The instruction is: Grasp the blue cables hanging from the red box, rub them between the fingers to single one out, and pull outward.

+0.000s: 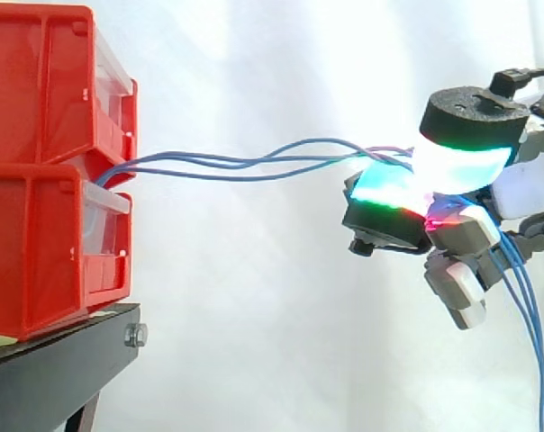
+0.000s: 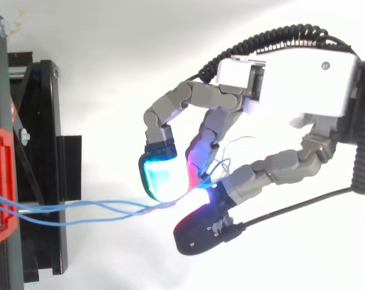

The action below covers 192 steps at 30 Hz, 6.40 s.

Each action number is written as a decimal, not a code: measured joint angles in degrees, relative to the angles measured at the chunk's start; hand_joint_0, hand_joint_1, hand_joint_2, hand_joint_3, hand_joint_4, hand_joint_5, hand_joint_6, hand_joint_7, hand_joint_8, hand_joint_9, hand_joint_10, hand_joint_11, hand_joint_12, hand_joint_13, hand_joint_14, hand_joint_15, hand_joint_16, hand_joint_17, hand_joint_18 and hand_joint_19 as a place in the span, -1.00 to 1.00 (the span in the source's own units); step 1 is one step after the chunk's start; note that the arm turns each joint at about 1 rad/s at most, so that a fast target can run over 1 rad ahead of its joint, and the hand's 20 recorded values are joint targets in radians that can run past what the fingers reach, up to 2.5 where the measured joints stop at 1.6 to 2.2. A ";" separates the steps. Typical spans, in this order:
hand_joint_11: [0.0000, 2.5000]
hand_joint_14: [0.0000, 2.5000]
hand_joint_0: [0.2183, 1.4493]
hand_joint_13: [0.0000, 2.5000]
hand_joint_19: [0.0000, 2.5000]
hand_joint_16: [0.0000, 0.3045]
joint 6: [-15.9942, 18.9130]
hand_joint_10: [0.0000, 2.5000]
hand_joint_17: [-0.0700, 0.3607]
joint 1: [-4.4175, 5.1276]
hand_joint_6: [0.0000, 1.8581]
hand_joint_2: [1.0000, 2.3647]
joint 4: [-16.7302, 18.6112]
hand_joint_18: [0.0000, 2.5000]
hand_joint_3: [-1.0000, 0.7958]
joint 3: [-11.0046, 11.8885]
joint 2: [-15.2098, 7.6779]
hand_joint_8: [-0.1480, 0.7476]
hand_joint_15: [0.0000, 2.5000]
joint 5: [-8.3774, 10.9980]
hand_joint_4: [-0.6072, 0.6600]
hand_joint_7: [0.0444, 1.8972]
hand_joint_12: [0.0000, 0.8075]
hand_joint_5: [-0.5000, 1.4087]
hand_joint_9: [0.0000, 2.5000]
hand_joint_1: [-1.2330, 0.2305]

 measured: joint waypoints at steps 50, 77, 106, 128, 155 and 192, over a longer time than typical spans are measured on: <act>-0.44 -0.98 -0.37 -0.19 -0.44 -0.69 0.05 -0.98 -0.18 0.57 -0.09 -0.97 -0.13 -0.39 -0.10 0.00 0.00 -0.11 -0.45 0.10 0.08 0.15 -0.23 -0.64 -0.03 -0.43; -0.48 -0.98 -0.63 -0.19 -0.46 -0.63 2.72 -0.98 -0.08 0.94 -0.13 -1.00 -1.94 -0.36 -0.44 0.00 0.01 -0.05 -0.47 -0.07 0.16 0.08 -0.13 -0.63 -0.02 -0.30; -0.48 -0.98 -0.33 -0.22 -0.46 -0.68 3.61 -0.98 -0.16 0.88 -0.12 -0.98 -4.21 -0.43 -0.12 2.12 0.08 -0.10 -0.46 -0.10 0.11 0.09 -0.21 -0.65 -0.07 -0.42; -0.49 -0.98 -0.18 -0.25 -0.49 -0.70 4.34 -0.98 -0.19 0.94 -0.10 -1.00 -5.05 -0.45 -0.40 2.18 0.03 -0.17 -0.48 -0.32 0.09 -0.02 -0.27 -0.66 -0.13 -0.57; -0.48 -0.98 -0.31 -0.22 -0.48 -0.67 5.89 -0.98 -0.16 0.82 -0.05 -0.97 -5.46 -0.42 0.07 2.22 0.04 -0.09 -0.48 -0.44 -0.12 0.08 -0.22 -0.66 -0.08 -0.42; -0.40 -0.97 -0.40 -0.18 -0.46 -0.68 6.56 -0.98 -0.17 0.52 -0.05 -1.00 -9.37 -0.40 -0.43 5.47 0.06 -0.10 -0.46 -0.85 0.09 0.14 -0.22 -0.64 0.03 -0.16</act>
